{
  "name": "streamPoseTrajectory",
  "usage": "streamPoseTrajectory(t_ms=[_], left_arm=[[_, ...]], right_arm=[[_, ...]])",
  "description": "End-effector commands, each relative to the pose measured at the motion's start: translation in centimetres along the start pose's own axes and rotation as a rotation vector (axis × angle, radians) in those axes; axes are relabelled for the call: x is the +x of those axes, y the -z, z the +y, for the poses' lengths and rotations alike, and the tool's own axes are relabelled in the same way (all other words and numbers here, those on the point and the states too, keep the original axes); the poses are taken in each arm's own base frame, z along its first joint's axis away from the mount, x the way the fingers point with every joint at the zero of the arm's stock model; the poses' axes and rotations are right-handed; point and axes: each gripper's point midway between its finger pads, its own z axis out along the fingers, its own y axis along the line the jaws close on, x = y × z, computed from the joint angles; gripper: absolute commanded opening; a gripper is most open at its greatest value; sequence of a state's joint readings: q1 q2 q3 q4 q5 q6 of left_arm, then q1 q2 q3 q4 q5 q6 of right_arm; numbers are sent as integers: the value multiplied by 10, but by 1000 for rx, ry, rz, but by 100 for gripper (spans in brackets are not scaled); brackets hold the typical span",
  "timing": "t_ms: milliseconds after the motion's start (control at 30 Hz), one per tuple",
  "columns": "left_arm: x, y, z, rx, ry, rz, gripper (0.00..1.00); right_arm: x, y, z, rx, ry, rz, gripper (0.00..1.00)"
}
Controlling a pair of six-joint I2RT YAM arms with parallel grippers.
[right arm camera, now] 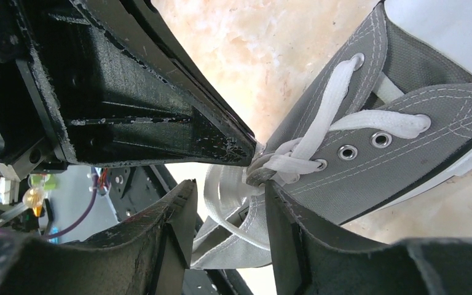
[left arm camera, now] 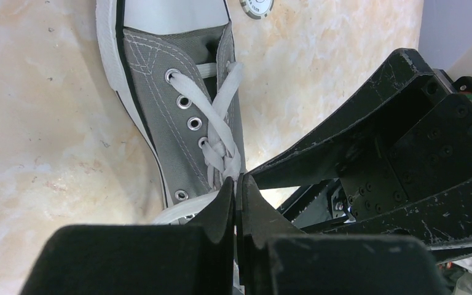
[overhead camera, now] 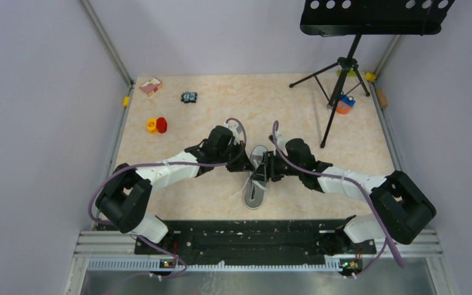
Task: Tie the shoes
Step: Cross the shoelace with the shoelace.
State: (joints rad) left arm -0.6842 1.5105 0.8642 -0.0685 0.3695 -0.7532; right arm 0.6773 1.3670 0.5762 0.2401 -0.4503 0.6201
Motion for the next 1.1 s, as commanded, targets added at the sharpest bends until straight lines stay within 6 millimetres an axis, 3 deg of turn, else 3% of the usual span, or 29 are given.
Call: streamPoseTrajectory(t_ms=[0, 133, 633, 800, 1067], left_arm=[[-11, 0, -13, 27, -31, -27, 0], [-11, 0, -13, 29, -31, -24, 0], [-10, 0, -14, 30, -32, -22, 0], [-11, 2, -16, 37, -40, -22, 0], [-14, 10, -18, 38, -55, -48, 26]], right_arm=[[-24, -3, 17, -60, 57, -52, 46], [-24, -3, 19, -59, 64, -53, 43], [-29, 3, 8, 9, 35, -112, 0], [-27, 4, 4, 29, 18, -120, 0], [-16, 9, -3, 41, -8, -121, 0]])
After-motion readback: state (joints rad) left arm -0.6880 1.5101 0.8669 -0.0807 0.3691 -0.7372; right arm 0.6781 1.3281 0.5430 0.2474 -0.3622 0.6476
